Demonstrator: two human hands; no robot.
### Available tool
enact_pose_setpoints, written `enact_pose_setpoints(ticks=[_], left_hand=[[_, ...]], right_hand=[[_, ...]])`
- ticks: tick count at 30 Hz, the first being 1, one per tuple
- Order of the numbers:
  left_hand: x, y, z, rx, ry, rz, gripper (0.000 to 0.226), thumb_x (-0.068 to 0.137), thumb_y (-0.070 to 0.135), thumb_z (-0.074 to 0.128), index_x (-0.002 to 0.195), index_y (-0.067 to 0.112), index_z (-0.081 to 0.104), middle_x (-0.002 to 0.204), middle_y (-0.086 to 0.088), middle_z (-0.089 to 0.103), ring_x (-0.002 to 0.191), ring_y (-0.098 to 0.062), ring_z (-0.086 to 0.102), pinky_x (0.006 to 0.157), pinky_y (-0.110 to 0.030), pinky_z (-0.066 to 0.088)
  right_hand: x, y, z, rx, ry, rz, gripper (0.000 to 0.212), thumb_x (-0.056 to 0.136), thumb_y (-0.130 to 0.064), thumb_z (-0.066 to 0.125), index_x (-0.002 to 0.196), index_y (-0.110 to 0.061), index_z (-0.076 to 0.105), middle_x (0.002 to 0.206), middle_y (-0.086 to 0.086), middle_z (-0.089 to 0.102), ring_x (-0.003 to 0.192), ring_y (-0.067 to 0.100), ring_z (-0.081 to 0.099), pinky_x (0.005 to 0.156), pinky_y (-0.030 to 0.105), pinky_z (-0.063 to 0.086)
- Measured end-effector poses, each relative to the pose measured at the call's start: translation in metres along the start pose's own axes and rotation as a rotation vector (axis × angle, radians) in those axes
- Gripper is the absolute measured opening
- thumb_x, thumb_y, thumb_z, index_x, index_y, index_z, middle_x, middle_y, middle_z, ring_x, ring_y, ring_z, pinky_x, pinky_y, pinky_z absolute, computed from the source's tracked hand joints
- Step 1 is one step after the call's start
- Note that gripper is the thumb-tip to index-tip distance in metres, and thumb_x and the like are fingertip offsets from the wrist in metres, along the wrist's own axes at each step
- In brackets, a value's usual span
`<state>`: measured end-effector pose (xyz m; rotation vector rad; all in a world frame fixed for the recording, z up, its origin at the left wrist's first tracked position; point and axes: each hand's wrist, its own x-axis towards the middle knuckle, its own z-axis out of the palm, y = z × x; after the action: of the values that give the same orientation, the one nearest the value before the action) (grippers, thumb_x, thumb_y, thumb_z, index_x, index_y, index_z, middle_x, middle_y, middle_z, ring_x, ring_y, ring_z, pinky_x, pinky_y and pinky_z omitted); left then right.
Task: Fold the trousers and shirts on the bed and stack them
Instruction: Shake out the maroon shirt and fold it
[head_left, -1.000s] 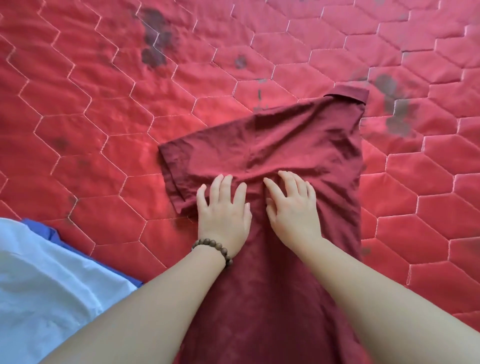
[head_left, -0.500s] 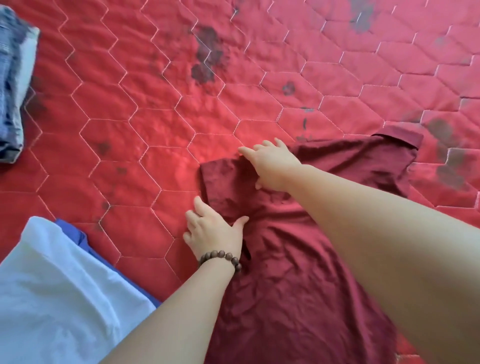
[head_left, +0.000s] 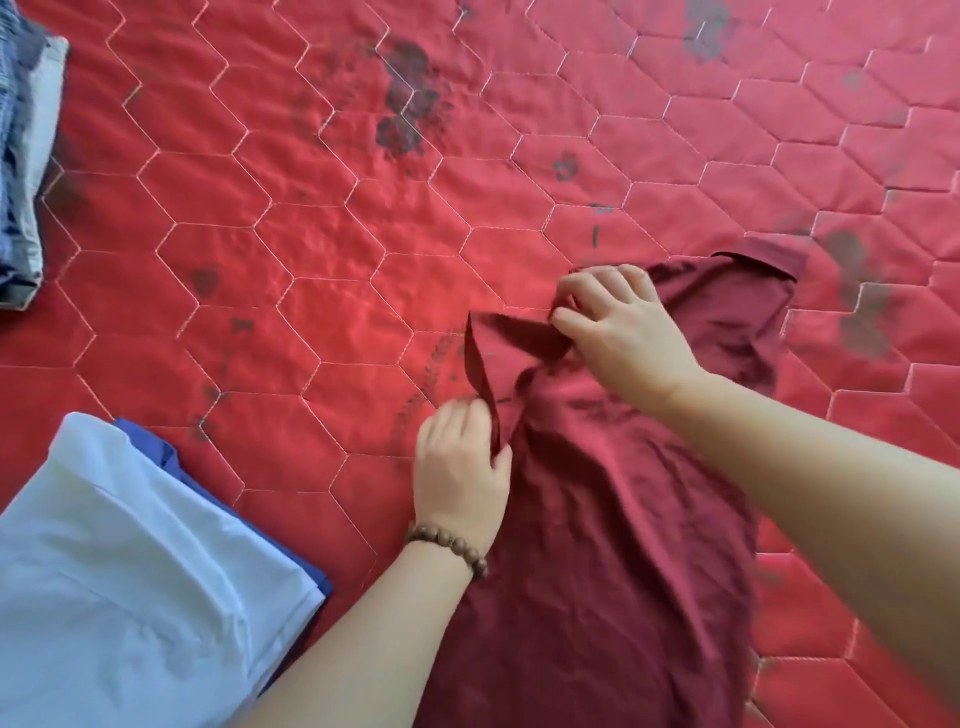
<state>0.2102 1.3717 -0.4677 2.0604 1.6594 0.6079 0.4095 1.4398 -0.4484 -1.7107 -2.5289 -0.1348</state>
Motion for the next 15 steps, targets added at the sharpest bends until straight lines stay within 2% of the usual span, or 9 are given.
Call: enact_pose_setpoints(ticks=[1, 2, 4, 5, 6, 8, 10, 13, 15], left_hand=[[-0.01, 0.001, 0.004, 0.038, -0.074, 0.167, 0.037, 0.056, 0.004, 0.079, 0.088, 0.006, 0.061, 0.098, -0.013, 0.066, 0.098, -0.033, 0.063, 0.089, -0.043, 0.048], [-0.019, 0.001, 0.007, 0.063, -0.197, 0.294, 0.042, 0.058, 0.006, 0.078, 0.097, 0.009, 0.063, 0.114, -0.01, 0.065, 0.114, -0.03, 0.058, 0.099, -0.044, 0.043], [-0.037, -0.003, 0.013, 0.104, -0.433, 0.424, 0.058, 0.068, 0.012, 0.072, 0.124, 0.015, 0.058, 0.142, -0.003, 0.049, 0.138, -0.022, 0.037, 0.112, -0.047, 0.031], [-0.043, -0.007, 0.015, 0.142, -0.488, 0.447, 0.069, 0.072, 0.015, 0.069, 0.137, 0.017, 0.047, 0.151, -0.002, 0.038, 0.143, -0.02, 0.027, 0.114, -0.048, 0.026], [-0.046, -0.01, 0.016, 0.19, -0.5, 0.449, 0.079, 0.074, 0.018, 0.067, 0.145, 0.019, 0.035, 0.155, -0.001, 0.028, 0.145, -0.021, 0.019, 0.116, -0.048, 0.022], [-0.046, -0.014, 0.015, 0.278, -0.494, 0.385, 0.093, 0.072, 0.025, 0.066, 0.151, 0.019, 0.018, 0.159, -0.003, 0.015, 0.147, -0.023, 0.009, 0.118, -0.048, 0.015], [-0.043, -0.018, 0.015, 0.342, -0.502, 0.313, 0.096, 0.073, 0.026, 0.06, 0.152, 0.018, 0.006, 0.16, -0.003, 0.003, 0.147, -0.021, -0.002, 0.119, -0.045, 0.006], [-0.039, -0.024, 0.02, 0.328, -0.521, 0.25, 0.088, 0.081, 0.019, 0.052, 0.152, 0.02, -0.001, 0.16, -0.002, -0.006, 0.146, -0.017, -0.012, 0.119, -0.033, -0.007], [-0.032, -0.024, 0.023, 0.252, -0.482, 0.212, 0.087, 0.08, 0.009, 0.055, 0.152, 0.022, 0.008, 0.16, -0.004, -0.003, 0.147, -0.018, -0.006, 0.118, -0.028, -0.006]], right_hand=[[-0.02, 0.008, 0.0, -0.023, -0.087, 0.007, 0.026, 0.074, -0.008, 0.06, 0.098, -0.015, 0.068, 0.121, 0.013, 0.059, 0.113, 0.034, 0.054, 0.1, 0.05, 0.035], [-0.038, 0.015, 0.001, -0.023, -0.246, 0.032, 0.036, 0.075, -0.008, 0.058, 0.107, -0.02, 0.068, 0.133, 0.013, 0.052, 0.124, 0.033, 0.047, 0.106, 0.053, 0.03], [-0.068, 0.021, 0.003, 0.024, -0.528, 0.164, 0.052, 0.081, -0.007, 0.054, 0.126, -0.033, 0.06, 0.151, 0.009, 0.032, 0.138, 0.028, 0.029, 0.113, 0.051, 0.019], [-0.077, 0.021, 0.005, 0.073, -0.549, 0.262, 0.053, 0.084, -0.008, 0.053, 0.129, -0.036, 0.057, 0.152, 0.008, 0.03, 0.137, 0.027, 0.029, 0.112, 0.048, 0.022], [-0.083, 0.02, 0.008, 0.167, -0.491, 0.388, 0.049, 0.086, -0.009, 0.052, 0.127, -0.035, 0.059, 0.148, 0.009, 0.036, 0.131, 0.029, 0.037, 0.108, 0.044, 0.029], [-0.083, 0.011, 0.01, 0.403, -0.296, 0.684, 0.035, 0.091, -0.014, 0.048, 0.121, -0.027, 0.062, 0.128, 0.01, 0.052, 0.113, 0.033, 0.052, 0.094, 0.04, 0.043], [-0.077, 0.003, 0.013, 0.518, -0.247, 0.887, 0.028, 0.093, -0.029, 0.051, 0.119, -0.019, 0.056, 0.113, 0.012, 0.06, 0.107, 0.034, 0.056, 0.089, 0.04, 0.046], [-0.066, -0.01, 0.02, 0.555, -0.37, 0.994, 0.055, 0.083, -0.054, 0.063, 0.113, -0.01, 0.046, 0.11, 0.013, 0.062, 0.106, 0.034, 0.056, 0.082, 0.039, 0.045], [-0.06, -0.016, 0.024, 0.582, -0.4, 0.996, 0.052, 0.081, -0.05, 0.069, 0.102, -0.009, 0.045, 0.11, 0.016, 0.061, 0.106, 0.035, 0.056, 0.076, 0.036, 0.04]])
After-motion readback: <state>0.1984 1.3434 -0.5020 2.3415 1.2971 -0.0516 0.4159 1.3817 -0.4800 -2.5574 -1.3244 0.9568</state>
